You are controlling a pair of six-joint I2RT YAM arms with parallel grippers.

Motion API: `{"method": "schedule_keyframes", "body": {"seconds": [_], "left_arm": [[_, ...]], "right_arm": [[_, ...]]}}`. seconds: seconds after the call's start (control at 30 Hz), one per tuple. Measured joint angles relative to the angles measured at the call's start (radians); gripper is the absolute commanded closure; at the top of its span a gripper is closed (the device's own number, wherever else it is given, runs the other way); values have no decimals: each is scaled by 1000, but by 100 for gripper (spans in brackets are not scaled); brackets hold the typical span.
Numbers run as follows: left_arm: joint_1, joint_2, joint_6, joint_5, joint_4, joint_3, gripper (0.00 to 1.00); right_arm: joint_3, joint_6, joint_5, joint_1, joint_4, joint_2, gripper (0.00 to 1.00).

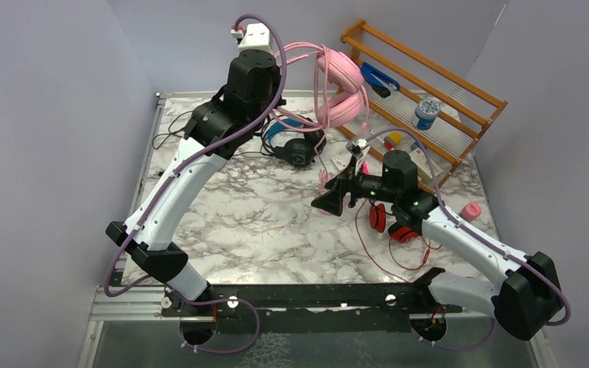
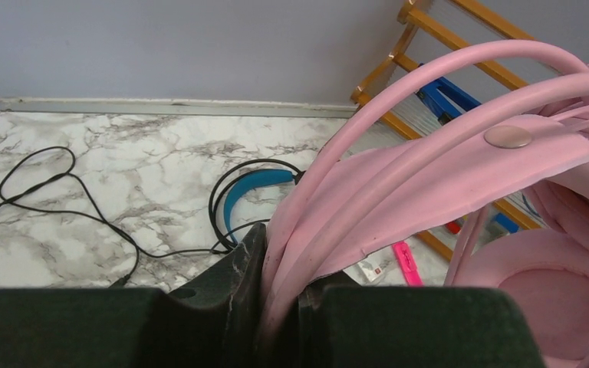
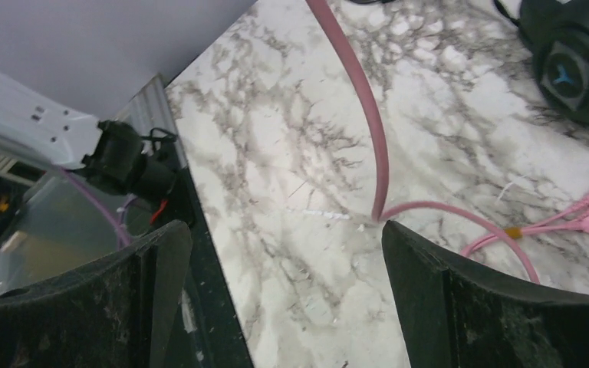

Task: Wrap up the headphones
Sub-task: Wrap the headphones cable around the headphones.

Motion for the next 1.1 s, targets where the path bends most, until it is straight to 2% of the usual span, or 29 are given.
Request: {"method": "schedule_keyframes", "body": {"seconds": [0.4, 0.63, 0.83, 1.1], "left_arm": [[3, -44, -31, 63, -40, 55, 100], [7, -60, -32, 70, -46, 79, 100], [8, -60, -32, 71, -55, 85, 100], [9, -60, -31, 72, -58, 100, 100]], "right_arm": [[-155, -66, 189, -1, 387, 132, 2], [-180, -134, 281, -23, 450, 156, 3], [-242, -135, 304, -63, 464, 153, 4], [-246, -143, 326, -64, 459, 143, 5]]}}
